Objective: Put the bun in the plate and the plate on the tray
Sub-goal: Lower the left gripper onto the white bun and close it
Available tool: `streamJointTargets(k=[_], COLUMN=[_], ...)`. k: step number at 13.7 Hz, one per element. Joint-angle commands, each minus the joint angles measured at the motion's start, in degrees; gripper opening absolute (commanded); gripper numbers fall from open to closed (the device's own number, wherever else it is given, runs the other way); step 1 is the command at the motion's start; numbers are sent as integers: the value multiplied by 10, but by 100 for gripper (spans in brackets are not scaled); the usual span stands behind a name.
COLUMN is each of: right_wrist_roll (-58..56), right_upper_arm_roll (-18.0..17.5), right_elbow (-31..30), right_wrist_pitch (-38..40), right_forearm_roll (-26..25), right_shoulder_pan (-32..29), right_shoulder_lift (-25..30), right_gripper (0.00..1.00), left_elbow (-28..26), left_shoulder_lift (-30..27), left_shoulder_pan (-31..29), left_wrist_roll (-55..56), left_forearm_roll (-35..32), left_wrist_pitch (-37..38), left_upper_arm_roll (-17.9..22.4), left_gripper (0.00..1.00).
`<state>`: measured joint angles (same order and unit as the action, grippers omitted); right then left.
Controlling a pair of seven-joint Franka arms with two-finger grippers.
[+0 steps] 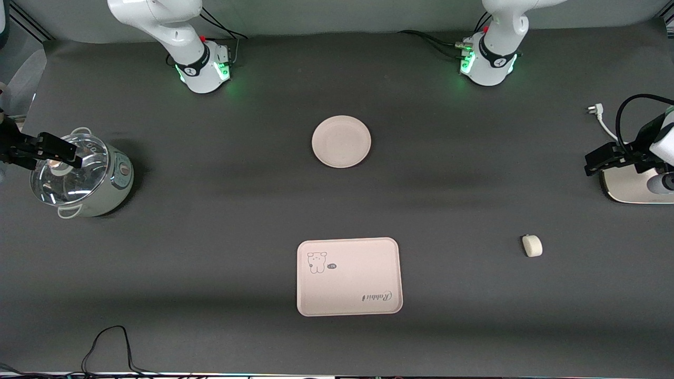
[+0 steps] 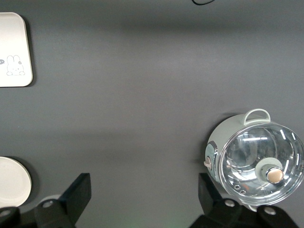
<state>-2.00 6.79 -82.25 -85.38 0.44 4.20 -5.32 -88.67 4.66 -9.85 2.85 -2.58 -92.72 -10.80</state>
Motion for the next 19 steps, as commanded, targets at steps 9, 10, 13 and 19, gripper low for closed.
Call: streamJointTargets(k=[9, 10, 13, 19], right_wrist_roll=[11, 9, 6, 13], right_upper_arm_roll=[0, -1, 0, 29], right_elbow=[17, 18, 28, 31], right_wrist_pitch=[16, 16, 16, 24], right_forearm_roll=[-1, -17, -44, 24], right_shoulder_pan=[10, 30, 54, 47], right_shoulder_lift=[-37, -36, -41, -36], right_gripper=[100, 100, 100, 100], left_elbow=[5, 3, -14, -141], left_shoulder_lift=[130, 163, 228, 293], left_shoulder_pan=[25, 20, 15, -5], left_wrist_roll=[1, 1, 5, 5], left_forearm_roll=[-42, -43, -63, -67], left_wrist_pitch=[-94, -138, -231, -464], left_upper_arm_roll=[-9, -8, -5, 23], left_gripper=[100, 100, 100, 100])
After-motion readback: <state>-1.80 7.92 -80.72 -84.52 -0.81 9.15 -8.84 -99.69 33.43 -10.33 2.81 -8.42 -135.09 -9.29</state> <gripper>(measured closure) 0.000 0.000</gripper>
